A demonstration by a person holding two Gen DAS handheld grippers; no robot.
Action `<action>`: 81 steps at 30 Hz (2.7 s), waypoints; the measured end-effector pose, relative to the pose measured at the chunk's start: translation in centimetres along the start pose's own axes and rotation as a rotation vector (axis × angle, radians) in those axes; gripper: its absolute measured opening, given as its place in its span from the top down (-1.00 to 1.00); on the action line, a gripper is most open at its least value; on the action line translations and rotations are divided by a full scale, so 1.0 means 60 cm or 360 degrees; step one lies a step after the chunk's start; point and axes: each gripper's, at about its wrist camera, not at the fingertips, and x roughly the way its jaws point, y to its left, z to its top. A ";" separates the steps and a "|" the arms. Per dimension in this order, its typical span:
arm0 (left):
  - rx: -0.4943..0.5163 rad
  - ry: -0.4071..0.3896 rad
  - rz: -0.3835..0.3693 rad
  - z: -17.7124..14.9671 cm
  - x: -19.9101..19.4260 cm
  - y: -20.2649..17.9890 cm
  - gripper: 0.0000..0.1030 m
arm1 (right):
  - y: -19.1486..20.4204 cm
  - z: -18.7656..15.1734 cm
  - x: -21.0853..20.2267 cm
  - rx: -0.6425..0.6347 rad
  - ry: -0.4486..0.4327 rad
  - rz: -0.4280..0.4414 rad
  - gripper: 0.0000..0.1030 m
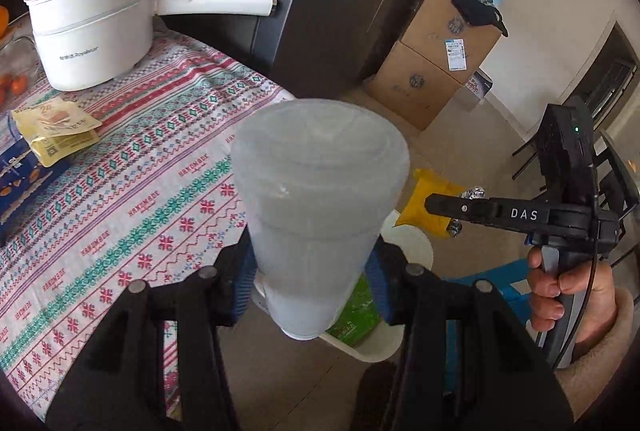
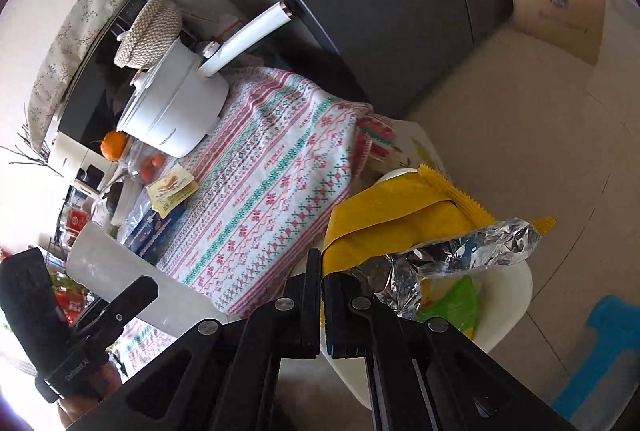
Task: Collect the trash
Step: 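Carry the bottle over the white bin and open the left tool while the right carries the yellow bag, then lower the yellow snack bag into the white bin and open the right tool, then move the left tool back over the table toward the blue biscuit box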
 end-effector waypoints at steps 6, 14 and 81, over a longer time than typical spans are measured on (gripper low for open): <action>0.0106 0.0122 0.0033 -0.021 0.106 -0.054 0.01 | -0.069 -0.014 0.007 0.0058 0.0098 -0.0083 0.96; 0.0149 0.0255 0.0125 -0.055 0.194 -0.075 0.01 | -0.113 -0.020 0.013 0.0051 0.0173 -0.0121 0.96; -0.0008 0.0080 0.0723 0.038 -0.123 0.229 -0.91 | 0.116 0.013 0.018 -0.0318 -0.0152 -0.0155 -0.60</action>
